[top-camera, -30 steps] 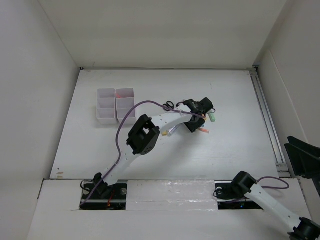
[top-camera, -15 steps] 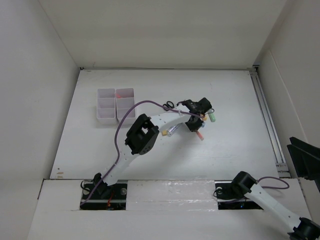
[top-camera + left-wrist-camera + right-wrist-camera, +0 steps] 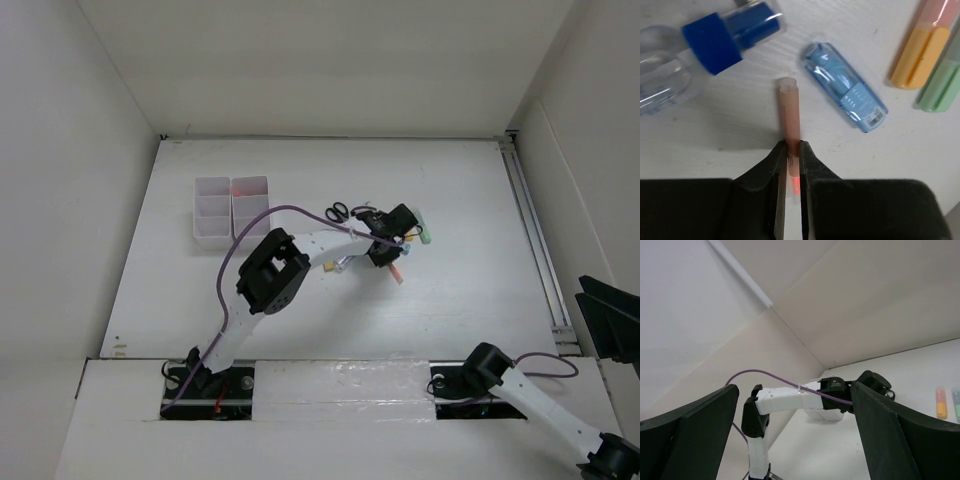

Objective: Sort the stationery into containers
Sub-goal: Grab a piece of stationery with the left arm, then place the stationery into the container

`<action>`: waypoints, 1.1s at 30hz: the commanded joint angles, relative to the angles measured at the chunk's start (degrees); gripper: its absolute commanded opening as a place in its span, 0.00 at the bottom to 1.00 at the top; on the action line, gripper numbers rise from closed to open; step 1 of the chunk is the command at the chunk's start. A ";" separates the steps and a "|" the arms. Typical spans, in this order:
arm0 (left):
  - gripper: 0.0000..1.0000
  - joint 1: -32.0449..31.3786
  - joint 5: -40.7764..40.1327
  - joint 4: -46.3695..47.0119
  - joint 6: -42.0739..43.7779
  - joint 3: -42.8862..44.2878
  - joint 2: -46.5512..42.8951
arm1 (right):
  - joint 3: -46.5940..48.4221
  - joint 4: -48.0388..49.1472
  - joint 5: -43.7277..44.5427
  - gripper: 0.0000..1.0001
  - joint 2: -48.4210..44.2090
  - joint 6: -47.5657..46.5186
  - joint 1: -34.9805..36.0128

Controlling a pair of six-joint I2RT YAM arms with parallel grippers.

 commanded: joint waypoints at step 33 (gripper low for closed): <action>0.00 12.27 -20.49 10.16 35.73 -16.42 -43.65 | -4.89 8.10 -1.84 0.99 12.71 -0.92 0.51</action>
